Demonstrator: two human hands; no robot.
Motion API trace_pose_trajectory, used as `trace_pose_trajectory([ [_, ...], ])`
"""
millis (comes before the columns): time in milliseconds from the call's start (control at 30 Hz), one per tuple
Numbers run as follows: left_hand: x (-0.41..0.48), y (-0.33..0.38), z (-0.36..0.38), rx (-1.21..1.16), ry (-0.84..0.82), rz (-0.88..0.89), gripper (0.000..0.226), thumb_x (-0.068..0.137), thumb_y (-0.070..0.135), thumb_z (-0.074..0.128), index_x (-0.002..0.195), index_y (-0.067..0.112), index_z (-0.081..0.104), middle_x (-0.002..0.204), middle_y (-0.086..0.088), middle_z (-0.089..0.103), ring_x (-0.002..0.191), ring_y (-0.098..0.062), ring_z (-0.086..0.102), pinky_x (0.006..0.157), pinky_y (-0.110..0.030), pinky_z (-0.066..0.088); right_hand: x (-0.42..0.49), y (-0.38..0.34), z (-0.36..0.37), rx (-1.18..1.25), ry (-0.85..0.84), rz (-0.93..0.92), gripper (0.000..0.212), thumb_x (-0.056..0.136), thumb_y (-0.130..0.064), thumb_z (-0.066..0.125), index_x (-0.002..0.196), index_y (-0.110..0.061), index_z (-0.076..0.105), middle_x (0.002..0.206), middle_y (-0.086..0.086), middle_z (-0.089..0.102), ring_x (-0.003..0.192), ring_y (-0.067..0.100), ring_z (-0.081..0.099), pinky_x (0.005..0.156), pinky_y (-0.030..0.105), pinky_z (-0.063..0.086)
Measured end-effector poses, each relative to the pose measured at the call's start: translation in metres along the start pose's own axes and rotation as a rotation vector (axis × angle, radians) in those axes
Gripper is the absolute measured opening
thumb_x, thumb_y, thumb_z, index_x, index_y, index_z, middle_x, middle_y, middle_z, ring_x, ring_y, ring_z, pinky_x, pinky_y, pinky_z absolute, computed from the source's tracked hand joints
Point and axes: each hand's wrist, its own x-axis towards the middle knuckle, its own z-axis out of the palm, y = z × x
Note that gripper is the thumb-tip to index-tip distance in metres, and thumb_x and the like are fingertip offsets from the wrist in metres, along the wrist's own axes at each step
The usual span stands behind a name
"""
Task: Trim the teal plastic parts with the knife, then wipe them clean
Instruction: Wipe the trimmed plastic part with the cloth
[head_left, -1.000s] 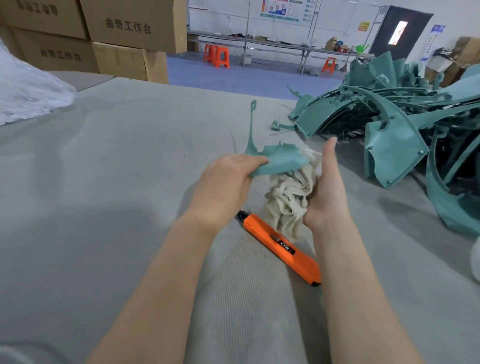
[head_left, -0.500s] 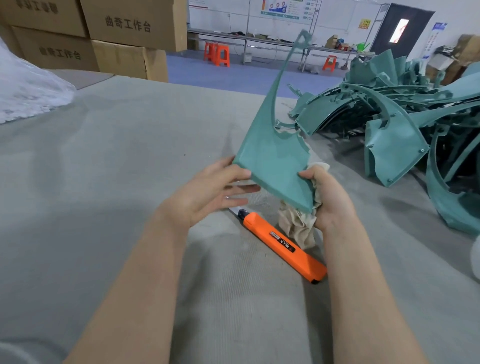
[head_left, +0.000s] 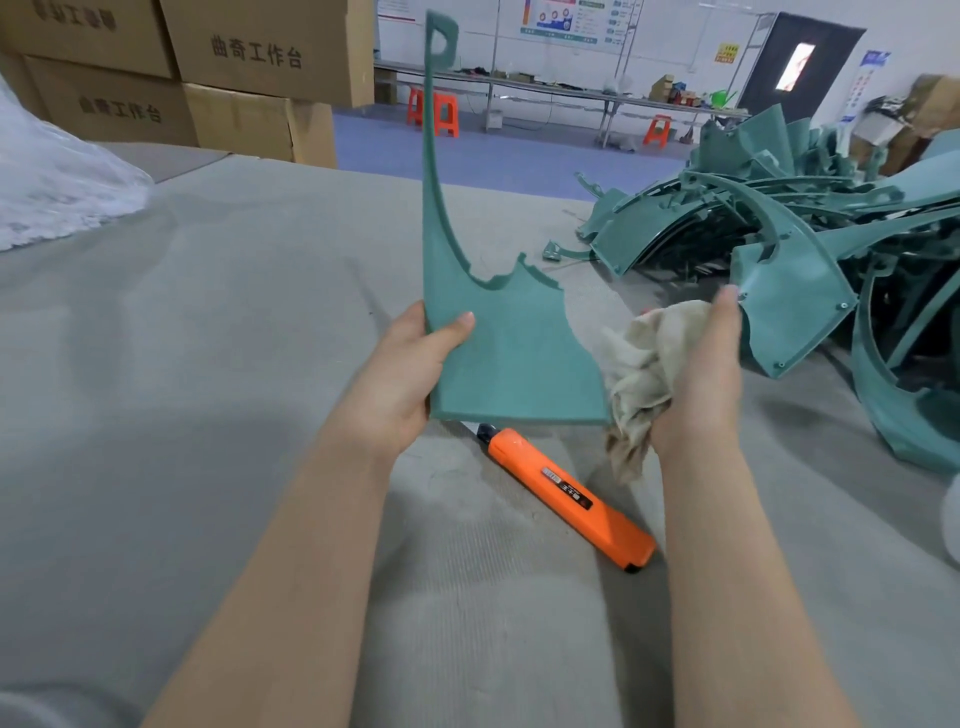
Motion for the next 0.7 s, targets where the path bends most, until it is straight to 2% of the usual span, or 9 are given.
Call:
trace_pose_trajectory([
  [33, 0.000, -0.001, 0.000, 0.030, 0.009, 0.018, 0.021, 0.098, 0.008, 0.051, 0.116, 0.011, 0.060, 0.102, 0.001, 0.072, 0.088, -0.011, 0.071, 0.073, -0.025, 0.058, -0.002, -0.004, -0.003, 0.132, 0.042, 0.003, 0.052, 0.094, -0.054, 0.040, 0.063, -0.021, 0.066, 0.053, -0.004, 0.065, 0.041, 0.014, 0.059, 0.038, 0.018, 0.047],
  [67, 0.000, -0.003, 0.001, 0.073, 0.015, 0.035, 0.022, 0.098, 0.008, 0.051, 0.117, 0.012, 0.060, 0.105, 0.000, 0.072, 0.092, -0.012, 0.071, 0.077, -0.026, 0.058, -0.004, -0.007, -0.004, 0.259, 0.042, -0.026, 0.053, 0.095, -0.043, 0.041, 0.052, -0.020, 0.064, 0.046, -0.007, 0.059, 0.035, 0.012, 0.054, 0.037, 0.015, 0.040],
  [133, 0.000, -0.007, 0.004, 0.155, 0.029, 0.056, 0.020, 0.098, 0.009, 0.051, 0.113, 0.016, 0.063, 0.106, 0.001, 0.072, 0.097, -0.014, 0.070, 0.084, -0.031, 0.057, -0.012, -0.012, -0.001, 0.519, -0.069, -0.098, 0.050, 0.093, -0.023, 0.040, 0.046, -0.023, 0.056, 0.046, -0.009, 0.050, 0.038, 0.010, 0.048, 0.041, 0.016, 0.040],
  [233, -0.001, -0.013, 0.012, 0.181, 0.024, 0.036, 0.019, 0.099, 0.013, 0.051, 0.102, 0.026, 0.065, 0.102, 0.005, 0.073, 0.096, -0.014, 0.070, 0.089, -0.037, 0.055, -0.019, -0.008, 0.016, 0.693, -0.242, -0.174, 0.019, 0.093, -0.012, 0.043, 0.082, -0.019, 0.056, 0.067, -0.005, 0.056, 0.060, 0.012, 0.055, 0.057, 0.023, 0.047],
  [300, -0.001, -0.016, 0.019, 0.147, -0.004, 0.004, 0.018, 0.100, 0.021, 0.049, 0.103, 0.027, 0.065, 0.104, 0.004, 0.074, 0.098, -0.016, 0.070, 0.091, -0.040, 0.054, -0.023, 0.004, 0.032, 0.500, -0.186, -0.248, 0.011, 0.096, -0.012, 0.048, 0.103, -0.018, 0.054, 0.091, 0.001, 0.062, 0.081, 0.013, 0.062, 0.075, 0.030, 0.052],
  [400, -0.002, -0.017, 0.025, -0.015, -0.045, -0.023, 0.022, 0.102, 0.027, 0.045, 0.106, 0.023, 0.066, 0.105, 0.000, 0.074, 0.099, -0.017, 0.069, 0.089, -0.038, 0.054, -0.036, 0.032, 0.050, -0.172, -0.037, -0.642, 0.015, 0.094, -0.010, 0.057, 0.107, -0.011, 0.050, 0.105, 0.000, 0.053, 0.096, 0.004, 0.052, 0.090, 0.023, 0.042],
  [500, 0.000, -0.011, 0.023, -0.170, -0.005, 0.003, 0.027, 0.104, 0.024, 0.039, 0.109, 0.016, 0.065, 0.100, -0.003, 0.075, 0.093, -0.017, 0.071, 0.078, -0.029, 0.057, -0.035, 0.056, 0.054, -0.638, -0.005, -0.836, 0.021, 0.092, -0.018, 0.061, 0.106, -0.002, 0.062, 0.126, 0.013, 0.049, 0.114, 0.025, 0.044, 0.100, 0.034, 0.035],
  [567, 0.002, -0.007, 0.018, -0.294, 0.043, 0.031, 0.029, 0.105, 0.022, 0.037, 0.113, 0.011, 0.061, 0.102, -0.004, 0.073, 0.091, -0.016, 0.071, 0.073, -0.026, 0.057, -0.037, 0.062, 0.057, -0.745, -0.095, -0.855, 0.032, 0.093, -0.026, 0.061, 0.119, -0.007, 0.064, 0.139, 0.014, 0.046, 0.124, 0.029, 0.042, 0.106, 0.036, 0.030],
  [700, 0.005, -0.003, 0.006, -0.438, 0.113, 0.022, 0.028, 0.105, 0.022, 0.036, 0.119, 0.007, 0.056, 0.115, -0.014, 0.067, 0.099, -0.021, 0.068, 0.076, -0.025, 0.057, -0.046, 0.068, 0.071, -0.772, -0.418, -0.971, 0.036, 0.094, -0.009, 0.055, 0.130, -0.003, 0.059, 0.143, 0.012, 0.050, 0.131, 0.029, 0.046, 0.113, 0.029, 0.029],
])
